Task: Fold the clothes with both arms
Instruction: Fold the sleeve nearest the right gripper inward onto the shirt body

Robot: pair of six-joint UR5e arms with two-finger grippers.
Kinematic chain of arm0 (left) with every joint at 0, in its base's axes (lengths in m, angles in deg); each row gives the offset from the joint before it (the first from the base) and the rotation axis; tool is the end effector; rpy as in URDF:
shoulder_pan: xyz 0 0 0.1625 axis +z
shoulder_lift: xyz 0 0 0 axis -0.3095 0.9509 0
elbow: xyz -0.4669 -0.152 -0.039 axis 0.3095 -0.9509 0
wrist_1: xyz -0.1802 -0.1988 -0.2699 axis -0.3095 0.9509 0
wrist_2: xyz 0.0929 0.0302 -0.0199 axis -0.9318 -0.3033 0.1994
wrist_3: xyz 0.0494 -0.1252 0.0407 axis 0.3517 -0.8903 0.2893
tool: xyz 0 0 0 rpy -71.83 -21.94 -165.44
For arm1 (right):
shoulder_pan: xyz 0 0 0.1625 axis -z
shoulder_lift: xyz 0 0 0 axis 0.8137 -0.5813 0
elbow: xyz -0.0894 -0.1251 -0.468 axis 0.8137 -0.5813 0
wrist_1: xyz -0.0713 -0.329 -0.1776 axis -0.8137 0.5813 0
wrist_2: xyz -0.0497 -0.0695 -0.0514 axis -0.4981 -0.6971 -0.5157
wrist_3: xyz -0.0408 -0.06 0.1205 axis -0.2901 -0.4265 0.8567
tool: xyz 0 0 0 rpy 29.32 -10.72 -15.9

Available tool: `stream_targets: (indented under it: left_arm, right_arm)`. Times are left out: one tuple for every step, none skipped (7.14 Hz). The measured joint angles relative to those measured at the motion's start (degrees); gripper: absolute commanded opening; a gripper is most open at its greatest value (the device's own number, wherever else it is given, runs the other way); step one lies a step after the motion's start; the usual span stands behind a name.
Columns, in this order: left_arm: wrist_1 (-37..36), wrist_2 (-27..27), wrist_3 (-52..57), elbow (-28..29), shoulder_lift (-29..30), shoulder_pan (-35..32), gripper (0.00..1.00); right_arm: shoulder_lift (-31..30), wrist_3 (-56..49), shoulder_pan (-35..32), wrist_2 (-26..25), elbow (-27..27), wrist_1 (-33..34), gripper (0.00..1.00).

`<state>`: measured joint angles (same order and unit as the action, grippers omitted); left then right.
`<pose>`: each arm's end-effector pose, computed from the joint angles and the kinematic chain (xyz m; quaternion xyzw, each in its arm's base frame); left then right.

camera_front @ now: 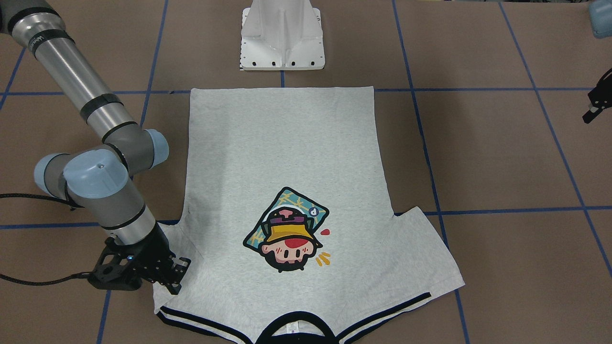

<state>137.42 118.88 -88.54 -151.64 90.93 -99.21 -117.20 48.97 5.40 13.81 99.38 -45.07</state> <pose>0.0375 -0.4513 0.6029 0.1866 0.4114 0.1010 0.8864 -0.4894 -0.7187 0.4259 0.1871 -0.4573 0.1730 0.8520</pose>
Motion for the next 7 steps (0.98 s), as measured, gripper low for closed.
stream_targets:
  left_arm:
    - [0.0,0.0,0.0,0.0,0.0,0.0,1.00]
    - [0.0,0.0,0.0,-0.1,0.0,0.0,1.00]
    - [0.0,0.1,0.0,-0.1,0.0,0.0,1.00]
    - [-0.1,0.1,0.0,-0.2,0.0,0.0,1.00]
    - [-0.1,0.0,0.0,-0.2,0.0,0.0,1.00]
    - [-0.1,0.0,-0.1,-0.3,0.0,0.0,1.00]
    - [-0.1,0.0,-0.1,-0.2,0.1,0.1,1.00]
  right_arm:
    - [3.3,1.1,1.4,-1.9,-2.3,2.2,0.00]
    - [6.3,2.0,2.3,-3.3,-5.4,3.1,0.00]
    - [9.1,3.1,2.9,-4.7,-9.0,3.5,0.00]
    - [11.2,3.8,3.4,-6.0,-11.9,3.6,0.00]
    - [12.1,4.1,3.7,-7.0,-13.3,3.6,0.00]
    - [12.4,4.2,3.8,-7.7,-14.0,3.6,0.00]
    - [12.7,4.2,3.8,-8.1,-14.5,3.6,0.00]
